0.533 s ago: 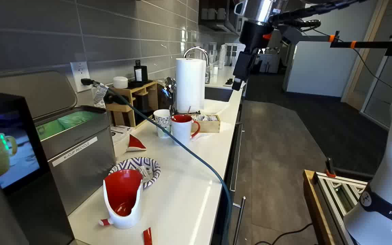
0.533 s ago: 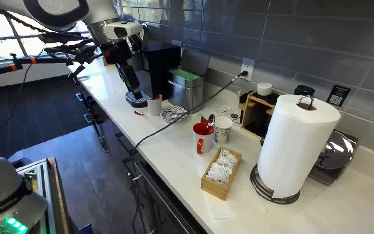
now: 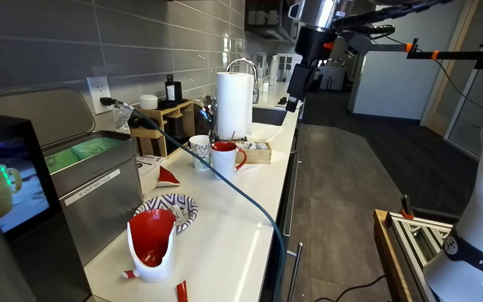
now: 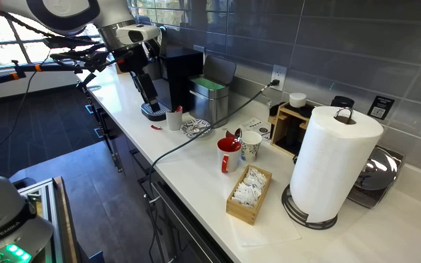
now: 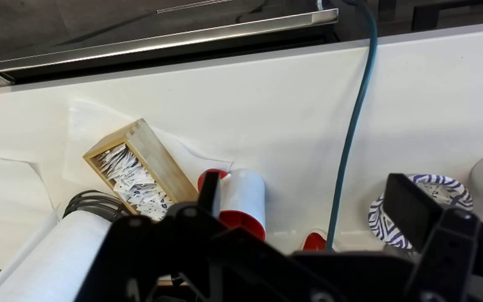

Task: Remove the object from the bowl

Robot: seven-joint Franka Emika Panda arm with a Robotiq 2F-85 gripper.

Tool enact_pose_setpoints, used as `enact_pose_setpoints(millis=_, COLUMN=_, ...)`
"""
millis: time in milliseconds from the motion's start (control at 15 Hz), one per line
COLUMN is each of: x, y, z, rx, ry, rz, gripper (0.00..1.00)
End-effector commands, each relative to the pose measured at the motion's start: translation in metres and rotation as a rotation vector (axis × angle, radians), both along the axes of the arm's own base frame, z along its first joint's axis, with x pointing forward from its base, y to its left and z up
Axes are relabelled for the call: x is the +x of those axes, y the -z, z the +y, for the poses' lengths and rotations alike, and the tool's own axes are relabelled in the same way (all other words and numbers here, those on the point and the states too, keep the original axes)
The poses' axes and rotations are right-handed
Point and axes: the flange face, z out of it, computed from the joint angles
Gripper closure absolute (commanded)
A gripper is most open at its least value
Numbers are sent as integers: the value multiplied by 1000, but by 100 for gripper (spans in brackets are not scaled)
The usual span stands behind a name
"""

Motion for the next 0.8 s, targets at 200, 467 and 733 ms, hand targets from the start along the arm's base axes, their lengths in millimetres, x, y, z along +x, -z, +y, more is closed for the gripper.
enact_pose_setpoints(millis=200, x=0, y=0, z=0, rx=0, ry=0, rz=1, gripper=0)
enact_pose_setpoints(millis=467, x=17, y=10, z=35, rx=26, ry=-87, rz=-29, gripper=0)
enact_pose_setpoints(millis=733, x=41, y=22, z=84, rx=-16, ry=-197, rz=-68, gripper=0)
